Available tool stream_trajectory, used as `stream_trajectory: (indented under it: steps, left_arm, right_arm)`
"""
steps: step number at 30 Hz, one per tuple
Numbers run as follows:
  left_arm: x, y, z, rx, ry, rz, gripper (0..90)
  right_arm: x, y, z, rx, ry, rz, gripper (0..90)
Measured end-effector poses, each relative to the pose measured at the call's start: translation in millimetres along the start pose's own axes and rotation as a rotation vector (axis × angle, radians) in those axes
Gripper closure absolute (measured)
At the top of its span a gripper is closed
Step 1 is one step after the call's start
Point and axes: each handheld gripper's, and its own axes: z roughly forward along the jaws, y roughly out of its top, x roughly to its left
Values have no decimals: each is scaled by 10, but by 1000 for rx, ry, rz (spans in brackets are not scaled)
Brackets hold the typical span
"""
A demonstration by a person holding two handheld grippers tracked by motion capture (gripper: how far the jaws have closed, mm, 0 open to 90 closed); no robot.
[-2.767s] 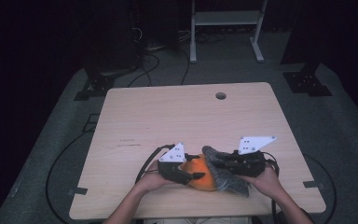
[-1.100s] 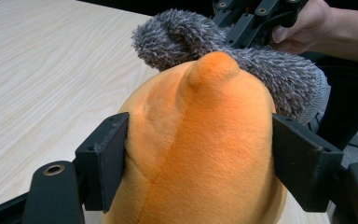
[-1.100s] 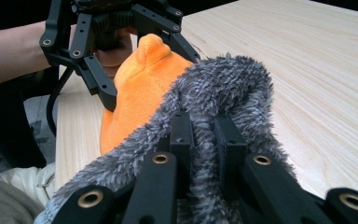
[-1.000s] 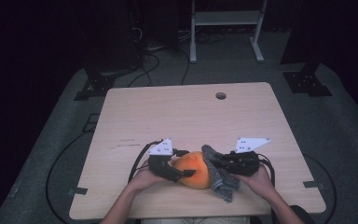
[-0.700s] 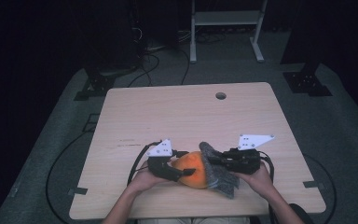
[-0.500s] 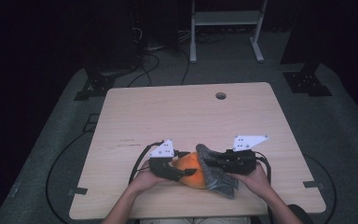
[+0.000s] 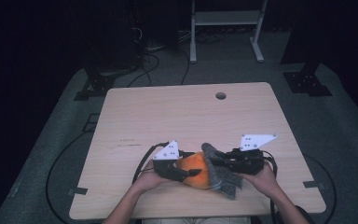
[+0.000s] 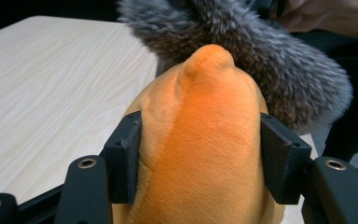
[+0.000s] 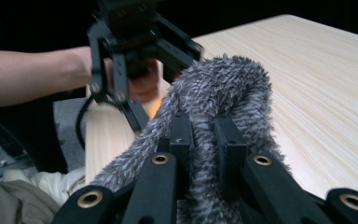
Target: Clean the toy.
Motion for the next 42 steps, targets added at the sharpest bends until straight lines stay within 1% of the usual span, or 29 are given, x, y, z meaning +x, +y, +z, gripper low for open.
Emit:
stream_trajectory:
  steps: [1, 2, 3, 4, 5, 6, 10, 14, 15, 16, 18, 19, 20, 21, 23, 25, 27, 28, 29, 30, 31, 33, 35, 36, 37, 39, 40, 41, 42]
  left_arm:
    - [-6, 1, -13, 10, 8, 2, 393]
    - [4, -13, -23, 3, 5, -8, 394]
    - [4, -13, -23, 3, 5, -8, 394]
    - [8, -28, -29, -5, 3, -18, 394]
    - [9, -38, -29, -2, 0, -17, 393]
    - [2, -33, -24, -1, 0, -14, 393]
    - [-3, 3, 2, 4, 1, -7, 396]
    - [-7, 38, 10, 1, 6, -6, 407]
    - [-7, 38, 10, 1, 6, -6, 412]
    - [-9, 56, 5, -11, 7, -10, 419]
    - [-15, 80, 12, -14, 18, -9, 428]
    - [-21, 89, 20, -7, 26, -1, 433]
    - [-28, 101, 41, -6, 34, 3, 437]
    - [-25, 110, 51, -6, 28, 2, 442]
    - [-23, 124, 59, -7, 27, -1, 445]
    - [-12, 134, 49, -2, 26, -7, 447]
    - [-6, 140, 29, 3, 38, -15, 450]
    - [2, 133, 7, -4, 43, -22, 455]
    - [12, 127, -12, -12, 41, -26, 461]
    - [12, 127, -12, -12, 41, -26, 463]
    - [32, 121, -45, -14, 39, -33, 464]
    - [37, 113, -43, -10, 38, -34, 463]
    - [44, 110, -32, -7, 37, -36, 463]
    - [44, 110, -32, -7, 37, -36, 463]
    - [55, 117, -29, -8, 38, -46, 463]
    - [57, 126, -31, -6, 40, -51, 462]
    - [57, 126, -31, -6, 40, -51, 462]
    - [62, 142, -41, -14, 44, -59, 462]
    - [62, 142, -41, -14, 44, -59, 462]
  right_arm:
    - [13, 36, 92, 13, 4, -19, 790]
    - [1, 26, 109, 11, 4, -10, 791]
    - [-21, 2, 115, 0, 10, 11, 792]
    - [-21, 2, 115, 0, 10, 11, 792]
    - [-45, -72, 117, 1, -1, 26, 793]
    - [-48, -97, 115, 0, -1, 34, 794]
    - [-65, -195, 50, 3, -15, 62, 794]
    - [-130, -291, -45, 57, -58, 74, 794]
    - [-130, -291, -45, 57, -58, 74, 794]
    - [-141, -306, -118, 69, -70, 80, 794]
    - [-124, -266, -178, 40, -66, 79, 795]
    - [-103, -222, -207, 14, -61, 72, 795]
    - [-83, -182, -222, -10, -47, 71, 795]
    - [-45, -105, -230, -47, -25, 60, 795]
    - [12, 8, -197, -59, -18, 27, 795]
    - [34, 73, -120, -51, -11, 7, 795]
    - [45, 84, -18, -18, -30, -14, 795]
    - [44, 73, 15, -17, -35, -16, 795]
    - [29, 47, 39, -27, -36, -3, 795]
    - [29, 47, 39, -27, -36, -3, 795]
    - [-1, -9, 60, -37, -31, 26, 796]
    - [-19, -64, 75, -26, -37, 34, 796]
    - [-43, -123, 65, -19, -41, 53, 796]
    - [-43, -123, 65, -19, -41, 53, 796]
    - [-62, -176, 33, 15, -69, 57, 796]
    - [-67, -214, -1, 51, -94, 56, 796]
    - [-67, -214, -1, 51, -94, 56, 796]
    - [-67, -238, -63, 74, -118, 51, 796]
    - [-60, -233, -91, 65, -119, 57, 796]
